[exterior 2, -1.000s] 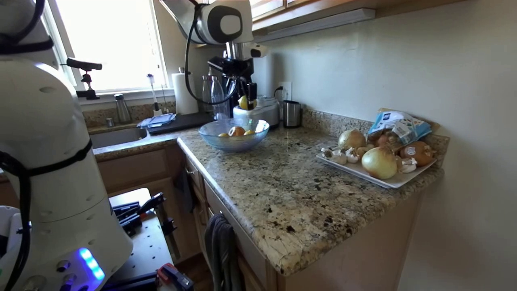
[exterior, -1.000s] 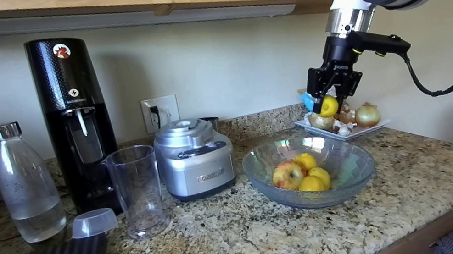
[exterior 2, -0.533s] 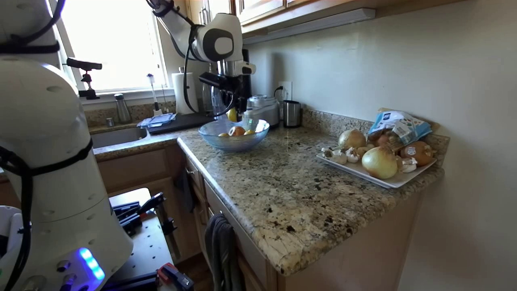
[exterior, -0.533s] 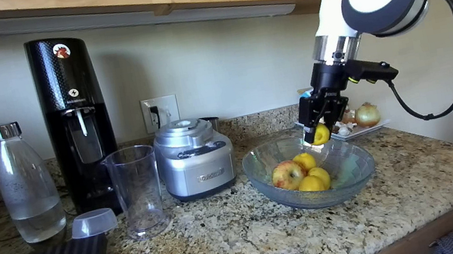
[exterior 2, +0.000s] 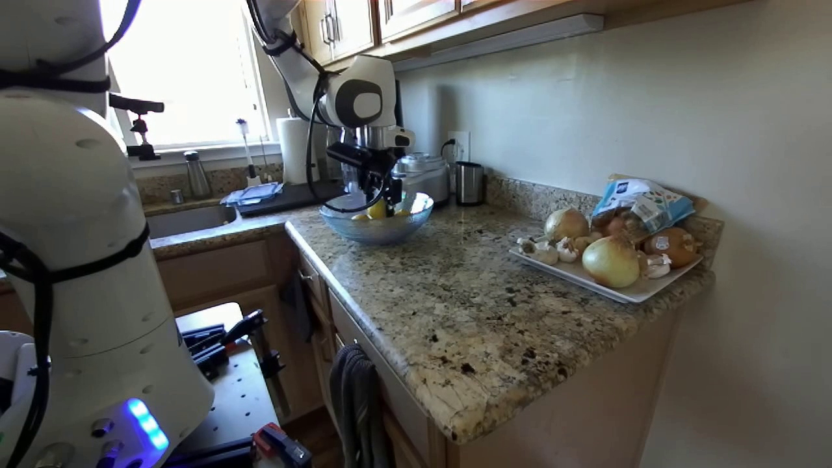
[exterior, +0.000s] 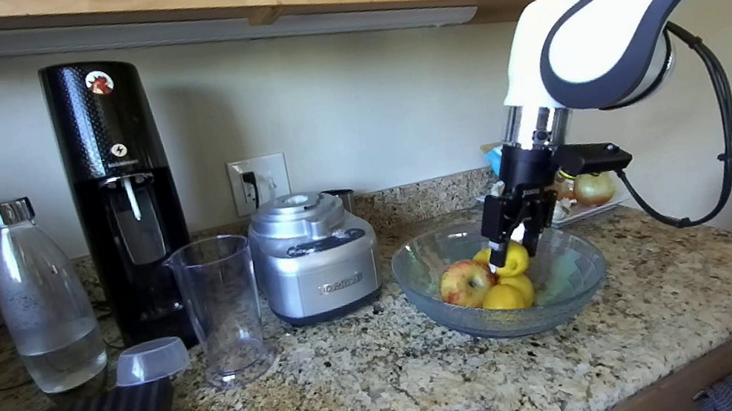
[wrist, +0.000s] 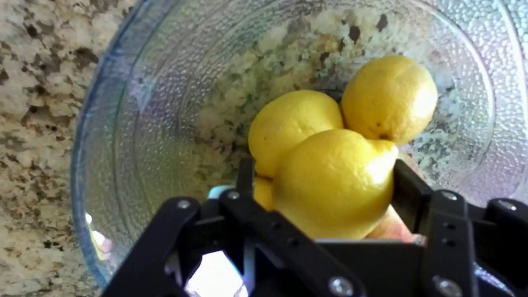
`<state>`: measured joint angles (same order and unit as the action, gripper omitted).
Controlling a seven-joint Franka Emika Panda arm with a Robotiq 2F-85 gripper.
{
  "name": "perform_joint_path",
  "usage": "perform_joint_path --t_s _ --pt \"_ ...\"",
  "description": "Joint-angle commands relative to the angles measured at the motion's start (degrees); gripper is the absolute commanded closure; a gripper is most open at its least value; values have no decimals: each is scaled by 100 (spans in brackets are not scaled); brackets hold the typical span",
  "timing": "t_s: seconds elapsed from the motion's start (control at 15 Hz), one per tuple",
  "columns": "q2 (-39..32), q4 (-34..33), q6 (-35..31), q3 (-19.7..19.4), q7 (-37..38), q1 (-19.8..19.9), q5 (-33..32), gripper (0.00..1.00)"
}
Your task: Pick the fruits on the table and put them in the bowl
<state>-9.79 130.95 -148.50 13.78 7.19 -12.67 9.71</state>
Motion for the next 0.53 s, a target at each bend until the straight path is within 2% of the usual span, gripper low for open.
perform_joint_path --t_s 0.0,0.47 --pt "602 32 591 -3 -401 129 176 0" --pt "1453 83 1193 -290 -323 248 -120 0"
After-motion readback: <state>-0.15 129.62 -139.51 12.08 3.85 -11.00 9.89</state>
